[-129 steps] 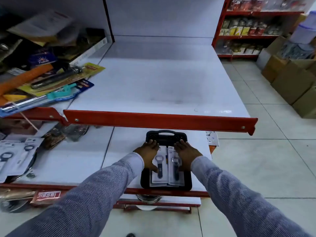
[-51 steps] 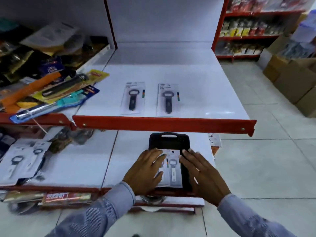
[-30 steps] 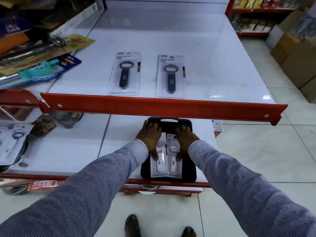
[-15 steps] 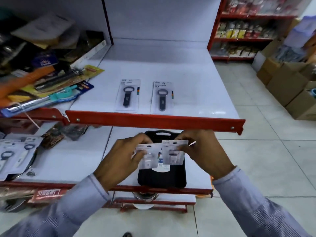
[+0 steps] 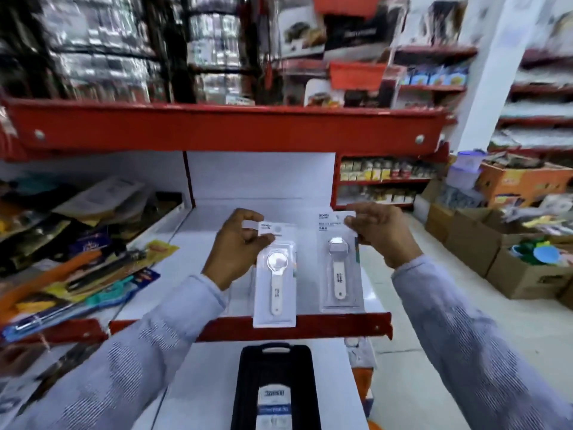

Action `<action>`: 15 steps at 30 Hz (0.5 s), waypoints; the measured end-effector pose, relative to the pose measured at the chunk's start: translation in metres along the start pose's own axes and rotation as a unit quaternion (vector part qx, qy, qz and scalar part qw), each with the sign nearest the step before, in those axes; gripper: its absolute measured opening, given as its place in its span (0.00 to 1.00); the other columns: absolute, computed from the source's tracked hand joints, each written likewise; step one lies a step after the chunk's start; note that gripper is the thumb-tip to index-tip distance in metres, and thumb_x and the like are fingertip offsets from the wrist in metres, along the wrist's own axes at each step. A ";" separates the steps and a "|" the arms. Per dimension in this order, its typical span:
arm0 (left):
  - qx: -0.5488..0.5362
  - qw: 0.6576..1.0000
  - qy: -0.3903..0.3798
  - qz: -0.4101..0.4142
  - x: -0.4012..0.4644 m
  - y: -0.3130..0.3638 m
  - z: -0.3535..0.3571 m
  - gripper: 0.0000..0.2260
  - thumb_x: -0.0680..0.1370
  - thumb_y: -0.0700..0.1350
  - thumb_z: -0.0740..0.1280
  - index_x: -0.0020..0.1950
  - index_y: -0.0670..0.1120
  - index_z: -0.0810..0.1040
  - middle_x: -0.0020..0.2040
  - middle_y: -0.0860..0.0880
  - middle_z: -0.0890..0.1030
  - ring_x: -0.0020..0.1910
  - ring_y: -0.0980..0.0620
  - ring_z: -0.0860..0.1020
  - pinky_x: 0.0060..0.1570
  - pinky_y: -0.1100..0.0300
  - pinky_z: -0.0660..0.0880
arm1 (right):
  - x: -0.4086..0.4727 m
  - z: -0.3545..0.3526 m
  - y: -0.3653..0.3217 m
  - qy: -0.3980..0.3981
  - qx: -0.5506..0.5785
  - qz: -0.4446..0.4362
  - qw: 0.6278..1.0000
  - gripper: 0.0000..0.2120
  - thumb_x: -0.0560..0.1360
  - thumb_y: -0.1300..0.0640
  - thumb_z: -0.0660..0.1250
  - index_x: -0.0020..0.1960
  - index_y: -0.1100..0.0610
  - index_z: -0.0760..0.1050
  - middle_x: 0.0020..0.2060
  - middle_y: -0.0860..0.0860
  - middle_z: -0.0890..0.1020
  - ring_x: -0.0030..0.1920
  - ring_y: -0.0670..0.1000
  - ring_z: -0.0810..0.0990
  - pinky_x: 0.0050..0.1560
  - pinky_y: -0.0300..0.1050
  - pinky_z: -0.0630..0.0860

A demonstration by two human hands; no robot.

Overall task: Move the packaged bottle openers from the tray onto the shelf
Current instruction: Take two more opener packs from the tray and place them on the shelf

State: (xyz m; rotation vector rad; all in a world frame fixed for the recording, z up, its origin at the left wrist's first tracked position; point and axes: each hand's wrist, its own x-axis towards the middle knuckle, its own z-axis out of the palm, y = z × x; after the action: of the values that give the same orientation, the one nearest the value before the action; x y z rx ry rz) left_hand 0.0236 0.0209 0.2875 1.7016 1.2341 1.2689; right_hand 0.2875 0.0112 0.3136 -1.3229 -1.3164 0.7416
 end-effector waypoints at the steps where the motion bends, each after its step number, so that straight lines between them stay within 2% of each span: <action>1: 0.011 1.000 0.007 -0.014 0.016 -0.006 0.009 0.15 0.71 0.39 0.76 0.45 0.55 0.74 0.40 0.42 0.82 0.36 0.48 0.80 0.37 0.55 0.77 | 0.017 0.001 0.012 0.014 -0.020 0.018 1.000 0.10 0.72 0.64 0.72 0.37 0.51 0.80 0.34 0.54 0.82 0.37 0.53 0.80 0.32 0.41 0.82; 3: 0.025 0.998 0.021 -0.052 0.043 -0.026 0.027 0.14 0.65 0.45 0.78 0.42 0.54 0.75 0.45 0.44 0.81 0.45 0.41 0.83 0.43 0.45 0.80 | 0.041 0.004 0.039 0.037 -0.087 0.066 0.993 0.04 0.71 0.60 0.74 0.39 0.53 0.83 0.38 0.55 0.85 0.34 0.51 0.82 0.39 0.45 0.84; 4: 0.023 0.997 0.025 -0.075 0.053 -0.035 0.037 0.14 0.63 0.46 0.78 0.41 0.54 0.75 0.46 0.42 0.82 0.48 0.40 0.83 0.46 0.42 0.80 | 0.049 0.006 0.051 0.035 -0.123 0.081 0.988 0.02 0.71 0.59 0.74 0.44 0.55 0.84 0.43 0.57 0.87 0.33 0.48 0.84 0.40 0.42 0.84; 5: 0.029 0.995 0.028 -0.088 0.058 -0.038 0.046 0.14 0.63 0.46 0.78 0.42 0.53 0.76 0.48 0.40 0.82 0.49 0.39 0.83 0.49 0.43 0.80 | 0.055 0.007 0.059 0.027 -0.152 0.098 0.983 0.06 0.72 0.58 0.73 0.48 0.56 0.84 0.47 0.58 0.87 0.35 0.46 0.85 0.40 0.38 0.83; 7: 0.075 0.993 0.030 -0.087 0.063 -0.040 0.062 0.14 0.67 0.43 0.78 0.49 0.47 0.80 0.55 0.38 0.83 0.55 0.40 0.82 0.56 0.50 0.78 | 0.060 0.010 0.072 0.008 -0.186 0.128 0.974 0.10 0.72 0.59 0.72 0.54 0.58 0.83 0.51 0.58 0.86 0.44 0.50 0.86 0.41 0.38 0.82; 10: 0.163 0.982 0.003 -0.099 0.070 -0.052 0.073 0.16 0.72 0.42 0.75 0.58 0.40 0.80 0.62 0.42 0.81 0.61 0.43 0.80 0.59 0.60 0.72 | 0.062 0.014 0.088 0.025 -0.196 0.137 0.971 0.13 0.70 0.58 0.74 0.53 0.60 0.83 0.52 0.59 0.86 0.45 0.55 0.85 0.36 0.37 0.82; 13: 0.252 0.964 -0.057 -0.070 0.072 -0.060 0.071 0.21 0.70 0.47 0.77 0.60 0.44 0.78 0.62 0.40 0.79 0.59 0.44 0.79 0.58 0.60 0.73 | 0.060 0.014 0.095 -0.012 -0.299 0.088 0.950 0.13 0.69 0.54 0.75 0.49 0.61 0.83 0.51 0.59 0.86 0.52 0.58 0.84 0.51 0.43 0.79; 15: 0.310 0.943 -0.113 -0.038 0.071 -0.060 0.066 0.20 0.68 0.50 0.78 0.57 0.48 0.79 0.62 0.43 0.78 0.59 0.45 0.78 0.58 0.59 0.73 | 0.057 0.012 0.091 -0.054 -0.357 0.036 0.932 0.16 0.70 0.51 0.74 0.53 0.60 0.83 0.56 0.57 0.85 0.57 0.57 0.82 0.58 0.44 0.75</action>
State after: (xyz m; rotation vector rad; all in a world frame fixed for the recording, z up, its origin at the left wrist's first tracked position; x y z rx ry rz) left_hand 0.0747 0.1093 0.2360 2.1314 1.6445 0.6363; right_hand 0.3131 0.0853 0.2392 -1.9291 -1.7201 0.3842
